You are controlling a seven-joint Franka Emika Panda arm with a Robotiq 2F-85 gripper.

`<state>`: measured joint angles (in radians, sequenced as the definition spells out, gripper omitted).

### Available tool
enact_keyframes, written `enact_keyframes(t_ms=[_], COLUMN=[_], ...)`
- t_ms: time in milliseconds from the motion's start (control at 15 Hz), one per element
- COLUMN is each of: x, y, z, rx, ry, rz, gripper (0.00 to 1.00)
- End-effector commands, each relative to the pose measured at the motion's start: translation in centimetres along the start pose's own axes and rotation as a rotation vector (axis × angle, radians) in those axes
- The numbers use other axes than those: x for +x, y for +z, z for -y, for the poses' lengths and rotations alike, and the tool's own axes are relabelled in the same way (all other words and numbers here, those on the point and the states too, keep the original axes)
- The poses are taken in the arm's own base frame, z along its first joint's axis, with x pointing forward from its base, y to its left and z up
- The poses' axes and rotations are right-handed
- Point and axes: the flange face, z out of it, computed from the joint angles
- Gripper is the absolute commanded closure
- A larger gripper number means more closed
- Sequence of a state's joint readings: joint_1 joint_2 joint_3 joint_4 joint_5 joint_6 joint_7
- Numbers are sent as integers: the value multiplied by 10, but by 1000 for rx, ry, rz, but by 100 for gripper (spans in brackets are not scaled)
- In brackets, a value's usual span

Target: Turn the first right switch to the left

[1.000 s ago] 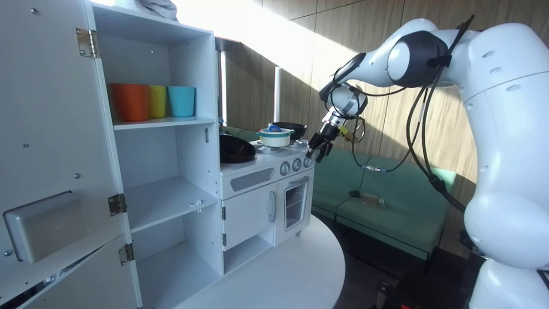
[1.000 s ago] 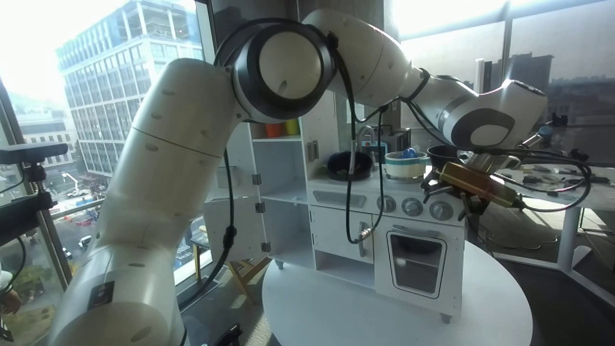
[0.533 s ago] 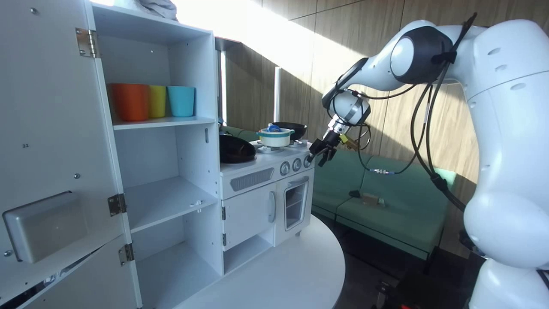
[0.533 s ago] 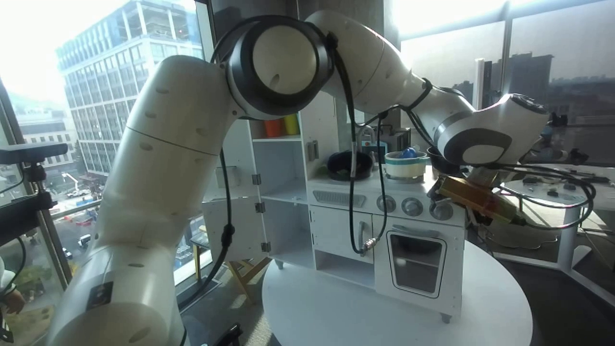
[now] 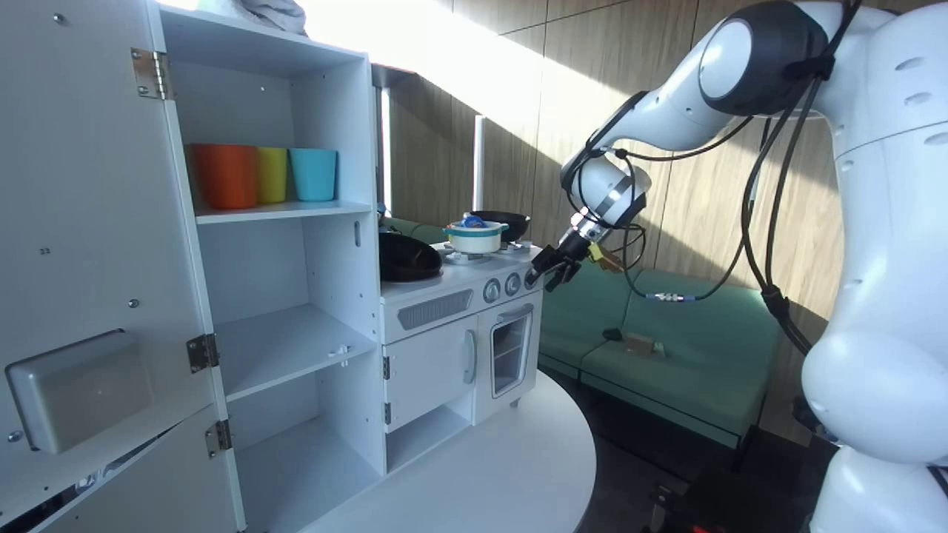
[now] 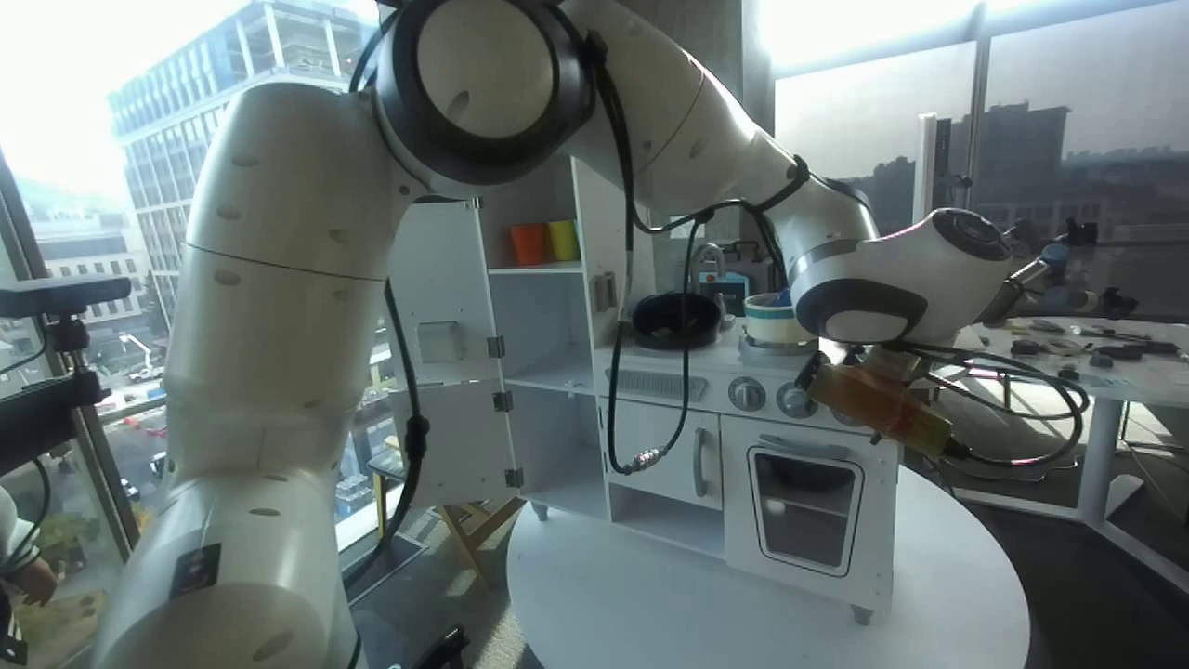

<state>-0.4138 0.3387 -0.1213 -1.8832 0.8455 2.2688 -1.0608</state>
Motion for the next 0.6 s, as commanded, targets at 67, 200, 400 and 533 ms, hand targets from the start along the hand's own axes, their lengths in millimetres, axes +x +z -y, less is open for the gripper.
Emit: enact_keyframes(t_ms=[67,200,400,533], x=[-14,-17,-19,-20], y=[-13,-16,-16,-13], z=[23,27,31,32], rx=[-22,-40,-71,-87], ry=[-52,-67,-88,-98], rz=[-90,-125,-163,-168], gripper=[0,0,0,0])
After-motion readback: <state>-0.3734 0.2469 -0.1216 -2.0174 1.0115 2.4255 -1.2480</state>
